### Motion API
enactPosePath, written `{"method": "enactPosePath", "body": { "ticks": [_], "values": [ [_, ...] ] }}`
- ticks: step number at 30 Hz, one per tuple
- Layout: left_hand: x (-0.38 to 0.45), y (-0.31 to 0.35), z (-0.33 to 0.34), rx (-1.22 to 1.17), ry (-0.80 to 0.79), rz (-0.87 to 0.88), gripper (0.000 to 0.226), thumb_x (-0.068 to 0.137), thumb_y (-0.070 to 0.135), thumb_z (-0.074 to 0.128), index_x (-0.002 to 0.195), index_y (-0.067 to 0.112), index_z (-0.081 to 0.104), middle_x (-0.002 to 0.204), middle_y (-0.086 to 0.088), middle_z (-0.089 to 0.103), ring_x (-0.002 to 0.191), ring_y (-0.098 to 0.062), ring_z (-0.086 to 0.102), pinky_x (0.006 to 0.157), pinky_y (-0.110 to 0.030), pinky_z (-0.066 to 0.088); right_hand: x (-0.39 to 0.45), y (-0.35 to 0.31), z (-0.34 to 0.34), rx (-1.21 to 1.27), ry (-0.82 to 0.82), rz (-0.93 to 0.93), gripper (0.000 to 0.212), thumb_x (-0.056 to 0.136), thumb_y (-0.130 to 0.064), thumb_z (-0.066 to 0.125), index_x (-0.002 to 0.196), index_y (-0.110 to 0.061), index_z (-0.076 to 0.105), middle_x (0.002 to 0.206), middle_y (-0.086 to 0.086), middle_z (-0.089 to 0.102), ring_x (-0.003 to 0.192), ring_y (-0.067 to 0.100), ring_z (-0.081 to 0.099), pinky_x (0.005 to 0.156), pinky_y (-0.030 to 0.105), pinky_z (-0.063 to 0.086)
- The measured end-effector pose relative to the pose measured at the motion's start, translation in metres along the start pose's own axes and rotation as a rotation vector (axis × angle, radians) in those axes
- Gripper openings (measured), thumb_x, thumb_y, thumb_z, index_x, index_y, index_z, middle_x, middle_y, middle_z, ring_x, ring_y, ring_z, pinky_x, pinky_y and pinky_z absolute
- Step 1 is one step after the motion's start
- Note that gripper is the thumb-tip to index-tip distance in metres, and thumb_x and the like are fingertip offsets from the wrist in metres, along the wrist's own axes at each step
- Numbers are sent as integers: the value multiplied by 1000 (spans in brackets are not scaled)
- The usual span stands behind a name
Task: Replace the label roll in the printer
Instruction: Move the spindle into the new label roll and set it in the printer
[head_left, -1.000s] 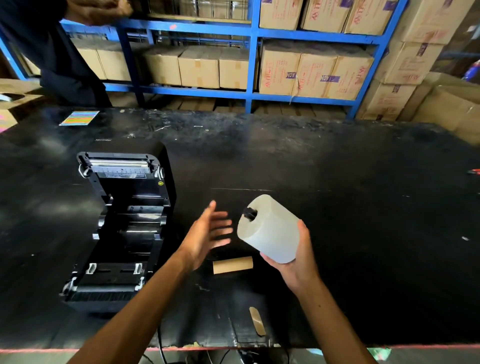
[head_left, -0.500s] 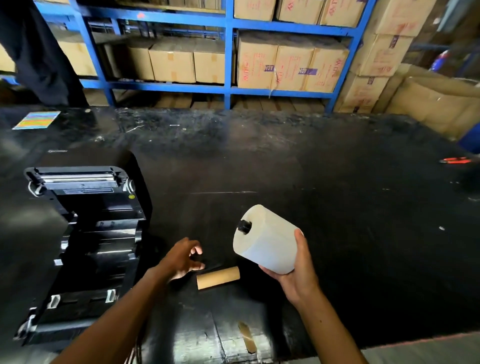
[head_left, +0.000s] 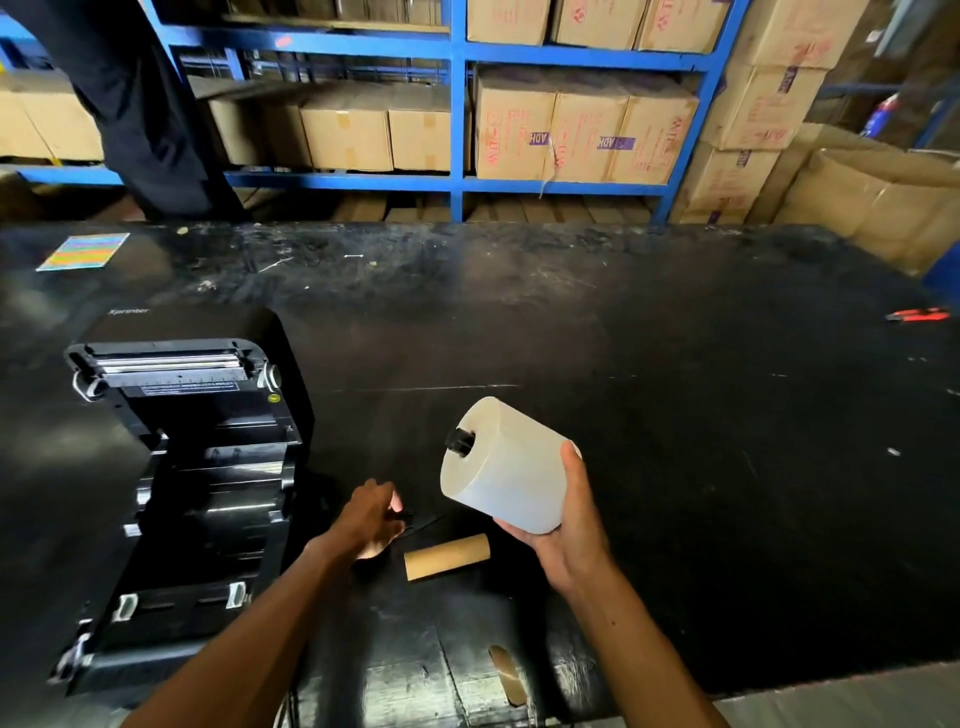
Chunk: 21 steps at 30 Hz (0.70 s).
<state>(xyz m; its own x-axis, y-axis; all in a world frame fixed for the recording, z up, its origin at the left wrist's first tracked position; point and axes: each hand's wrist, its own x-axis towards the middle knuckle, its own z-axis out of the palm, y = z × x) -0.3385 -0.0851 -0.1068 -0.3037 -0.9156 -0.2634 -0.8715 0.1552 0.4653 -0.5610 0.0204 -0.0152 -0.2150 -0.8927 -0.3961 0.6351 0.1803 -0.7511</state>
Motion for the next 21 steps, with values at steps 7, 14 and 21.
{"method": "enactPosePath", "body": {
  "ticks": [7, 14, 21],
  "values": [
    [-5, -5, 2, 140, 28, 85, 40, 81, 33, 73, 113, 12, 60, 115, -9, 57, 111, -27, 53, 91, -35, 46, -13, -1, 0, -22, 7, 3, 37, 90, -54, 45, 106, -28, 66, 102, 6, 74, 98, 28, 68, 88, 53, 54],
    [-6, 5, -6, -180, 200, -22, 26, 78, 10, 76, 96, 8, 58, 90, -10, 63, 91, -32, 64, 75, -37, 50, -22, -6, 0, -45, 7, -18, 39, 90, -54, 45, 111, -28, 65, 108, 6, 73, 101, 27, 67, 91, 54, 52],
    [-43, 71, -42, -1137, 543, -36, 18, 84, 9, 72, 101, 10, 73, 79, 0, 78, 74, -14, 72, 68, -23, 59, -26, -8, 7, -106, 40, -32, 39, 88, -54, 48, 114, -28, 62, 109, 7, 71, 101, 27, 66, 93, 56, 51]
  ]
}}
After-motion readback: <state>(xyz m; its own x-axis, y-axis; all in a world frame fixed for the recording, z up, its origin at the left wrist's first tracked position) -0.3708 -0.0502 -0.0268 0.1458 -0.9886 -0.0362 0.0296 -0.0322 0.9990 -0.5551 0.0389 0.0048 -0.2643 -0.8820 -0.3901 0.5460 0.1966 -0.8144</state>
